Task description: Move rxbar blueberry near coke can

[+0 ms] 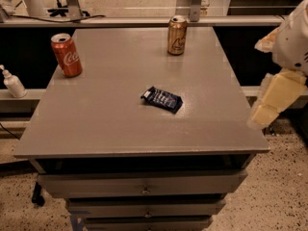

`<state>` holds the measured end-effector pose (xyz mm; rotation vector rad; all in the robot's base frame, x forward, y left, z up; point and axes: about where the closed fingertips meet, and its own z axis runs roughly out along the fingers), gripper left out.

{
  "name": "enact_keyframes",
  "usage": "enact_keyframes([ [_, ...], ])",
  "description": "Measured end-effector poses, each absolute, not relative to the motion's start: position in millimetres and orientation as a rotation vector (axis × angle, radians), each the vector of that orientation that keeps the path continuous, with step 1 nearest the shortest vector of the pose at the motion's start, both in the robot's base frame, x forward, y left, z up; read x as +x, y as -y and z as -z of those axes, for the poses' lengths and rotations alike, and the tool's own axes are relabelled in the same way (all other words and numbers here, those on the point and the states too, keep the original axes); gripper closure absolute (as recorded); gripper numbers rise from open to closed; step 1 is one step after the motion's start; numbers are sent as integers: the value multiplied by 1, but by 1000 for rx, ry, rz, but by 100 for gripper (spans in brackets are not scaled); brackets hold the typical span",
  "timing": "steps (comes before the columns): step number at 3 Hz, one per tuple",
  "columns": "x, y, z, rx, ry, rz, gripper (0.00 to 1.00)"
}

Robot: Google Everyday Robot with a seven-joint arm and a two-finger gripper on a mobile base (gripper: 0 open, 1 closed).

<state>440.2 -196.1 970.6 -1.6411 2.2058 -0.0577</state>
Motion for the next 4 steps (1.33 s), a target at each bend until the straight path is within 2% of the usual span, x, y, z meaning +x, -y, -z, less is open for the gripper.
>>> enact_keyframes([
  [4,497,74,-885,-1271,-2154,-341,0],
])
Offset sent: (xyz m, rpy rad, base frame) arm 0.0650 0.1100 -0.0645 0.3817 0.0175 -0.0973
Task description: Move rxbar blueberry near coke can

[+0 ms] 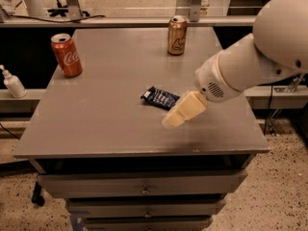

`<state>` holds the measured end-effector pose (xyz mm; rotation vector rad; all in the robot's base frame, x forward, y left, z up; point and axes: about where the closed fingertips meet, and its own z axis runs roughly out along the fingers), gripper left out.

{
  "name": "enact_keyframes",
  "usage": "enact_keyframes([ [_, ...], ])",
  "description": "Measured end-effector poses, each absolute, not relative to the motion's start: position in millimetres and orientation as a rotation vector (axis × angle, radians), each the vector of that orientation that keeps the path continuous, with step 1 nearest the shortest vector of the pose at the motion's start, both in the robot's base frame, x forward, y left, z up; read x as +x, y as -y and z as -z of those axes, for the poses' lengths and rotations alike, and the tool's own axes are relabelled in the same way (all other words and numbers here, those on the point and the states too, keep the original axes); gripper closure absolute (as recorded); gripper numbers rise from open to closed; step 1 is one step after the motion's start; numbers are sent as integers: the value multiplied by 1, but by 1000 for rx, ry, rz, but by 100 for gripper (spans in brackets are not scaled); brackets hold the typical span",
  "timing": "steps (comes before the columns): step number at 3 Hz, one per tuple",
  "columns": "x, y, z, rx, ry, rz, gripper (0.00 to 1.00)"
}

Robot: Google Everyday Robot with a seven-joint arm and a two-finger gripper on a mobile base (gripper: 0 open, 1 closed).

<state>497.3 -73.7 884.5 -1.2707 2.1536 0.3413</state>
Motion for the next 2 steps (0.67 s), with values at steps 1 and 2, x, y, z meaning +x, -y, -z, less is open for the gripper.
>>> enact_keyframes([
  [1,505,50,-865,-1224,-2127,-399,0],
  [2,517,28,-854,-1224,-2086,-426,0],
])
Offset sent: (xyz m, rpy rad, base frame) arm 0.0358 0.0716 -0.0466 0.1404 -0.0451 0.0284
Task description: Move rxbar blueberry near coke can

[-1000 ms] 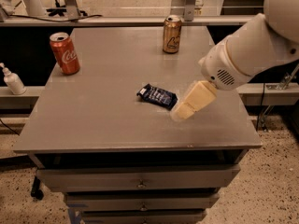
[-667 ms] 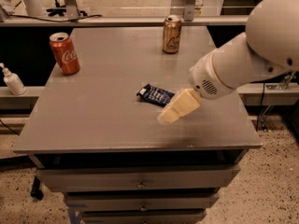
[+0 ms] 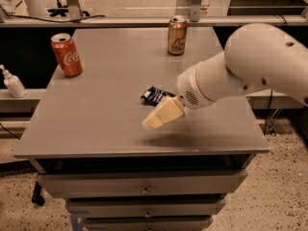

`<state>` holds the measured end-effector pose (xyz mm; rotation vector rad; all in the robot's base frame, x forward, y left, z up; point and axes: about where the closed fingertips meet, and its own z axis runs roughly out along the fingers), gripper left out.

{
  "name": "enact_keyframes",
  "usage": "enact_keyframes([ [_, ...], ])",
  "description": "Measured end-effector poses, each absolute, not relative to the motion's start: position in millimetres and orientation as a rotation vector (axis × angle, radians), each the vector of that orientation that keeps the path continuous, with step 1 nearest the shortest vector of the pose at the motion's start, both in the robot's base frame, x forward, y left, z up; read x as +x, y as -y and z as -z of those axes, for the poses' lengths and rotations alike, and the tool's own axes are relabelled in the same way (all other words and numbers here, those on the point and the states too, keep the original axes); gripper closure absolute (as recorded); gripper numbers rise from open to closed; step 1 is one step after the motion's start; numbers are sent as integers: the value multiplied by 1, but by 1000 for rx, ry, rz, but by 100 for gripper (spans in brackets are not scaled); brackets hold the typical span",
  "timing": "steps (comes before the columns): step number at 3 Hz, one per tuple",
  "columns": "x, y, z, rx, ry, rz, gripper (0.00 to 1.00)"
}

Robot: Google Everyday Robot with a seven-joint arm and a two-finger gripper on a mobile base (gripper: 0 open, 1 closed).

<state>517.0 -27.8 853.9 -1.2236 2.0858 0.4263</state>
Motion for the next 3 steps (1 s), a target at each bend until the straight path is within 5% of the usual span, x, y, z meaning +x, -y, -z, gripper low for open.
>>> enact_keyframes([
  [3,535,0,-833,-1234,-2097,-488,64],
])
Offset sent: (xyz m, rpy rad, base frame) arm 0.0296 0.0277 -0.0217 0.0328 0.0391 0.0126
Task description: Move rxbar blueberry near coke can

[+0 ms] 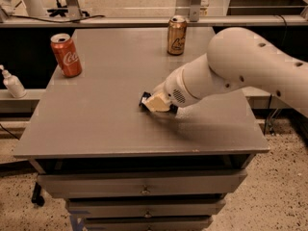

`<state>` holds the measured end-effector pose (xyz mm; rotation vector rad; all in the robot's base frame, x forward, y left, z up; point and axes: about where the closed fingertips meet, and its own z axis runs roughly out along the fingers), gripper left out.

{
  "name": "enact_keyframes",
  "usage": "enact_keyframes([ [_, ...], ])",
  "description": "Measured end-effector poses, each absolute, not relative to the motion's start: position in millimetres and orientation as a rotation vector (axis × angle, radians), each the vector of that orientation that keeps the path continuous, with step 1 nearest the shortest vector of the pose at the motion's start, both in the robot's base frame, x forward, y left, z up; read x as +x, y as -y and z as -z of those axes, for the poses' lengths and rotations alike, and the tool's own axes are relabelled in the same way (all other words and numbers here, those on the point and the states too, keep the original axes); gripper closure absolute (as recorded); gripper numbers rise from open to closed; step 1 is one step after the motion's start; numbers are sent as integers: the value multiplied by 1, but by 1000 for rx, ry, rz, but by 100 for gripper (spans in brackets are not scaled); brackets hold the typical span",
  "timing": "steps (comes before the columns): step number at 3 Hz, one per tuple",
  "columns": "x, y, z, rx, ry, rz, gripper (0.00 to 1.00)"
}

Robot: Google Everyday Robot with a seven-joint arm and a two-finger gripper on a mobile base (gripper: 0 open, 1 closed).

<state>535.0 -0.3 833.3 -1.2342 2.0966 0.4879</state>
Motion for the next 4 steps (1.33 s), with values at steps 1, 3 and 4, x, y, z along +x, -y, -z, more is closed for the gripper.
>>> enact_keyframes([
  [1,535,0,-834,-1236,-2099,-490,87],
  [3,535,0,-838,-1236,-2098,-490,100],
  [4,550,-2,-854,-1261,-2059,-462,100],
])
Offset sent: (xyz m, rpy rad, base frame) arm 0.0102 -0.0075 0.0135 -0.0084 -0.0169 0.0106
